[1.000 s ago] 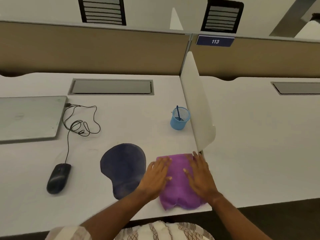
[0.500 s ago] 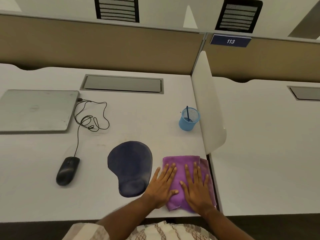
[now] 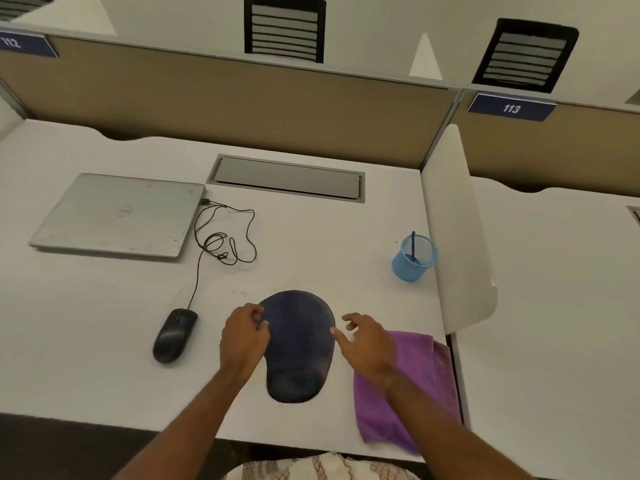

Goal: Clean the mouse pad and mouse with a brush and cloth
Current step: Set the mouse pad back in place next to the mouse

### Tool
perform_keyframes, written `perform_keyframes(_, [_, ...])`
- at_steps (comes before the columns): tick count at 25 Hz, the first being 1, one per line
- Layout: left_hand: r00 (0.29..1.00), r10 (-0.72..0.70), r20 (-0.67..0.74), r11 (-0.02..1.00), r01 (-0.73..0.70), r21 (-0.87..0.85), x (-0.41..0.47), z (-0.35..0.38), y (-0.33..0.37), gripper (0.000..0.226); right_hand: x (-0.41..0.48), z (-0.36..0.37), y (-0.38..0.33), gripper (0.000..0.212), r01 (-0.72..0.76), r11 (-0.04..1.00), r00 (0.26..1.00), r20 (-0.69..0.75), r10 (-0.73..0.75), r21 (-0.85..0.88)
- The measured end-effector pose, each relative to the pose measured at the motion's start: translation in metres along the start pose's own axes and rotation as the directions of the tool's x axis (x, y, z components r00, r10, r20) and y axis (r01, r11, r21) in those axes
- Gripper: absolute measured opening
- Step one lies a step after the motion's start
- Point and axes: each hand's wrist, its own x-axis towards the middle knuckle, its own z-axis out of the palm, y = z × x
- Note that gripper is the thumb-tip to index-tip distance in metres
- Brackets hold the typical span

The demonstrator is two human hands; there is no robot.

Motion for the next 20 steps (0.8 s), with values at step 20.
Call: perform_keyframes(20, [0.891, -0.38, 0.249, 0.872, 0.435, -0.225, 0.049, -0.007, -0.016, 0.045, 0.056, 0.037, -0.038, 0.056, -0.26, 0.961, 0.964, 0.091, 0.252, 0.096])
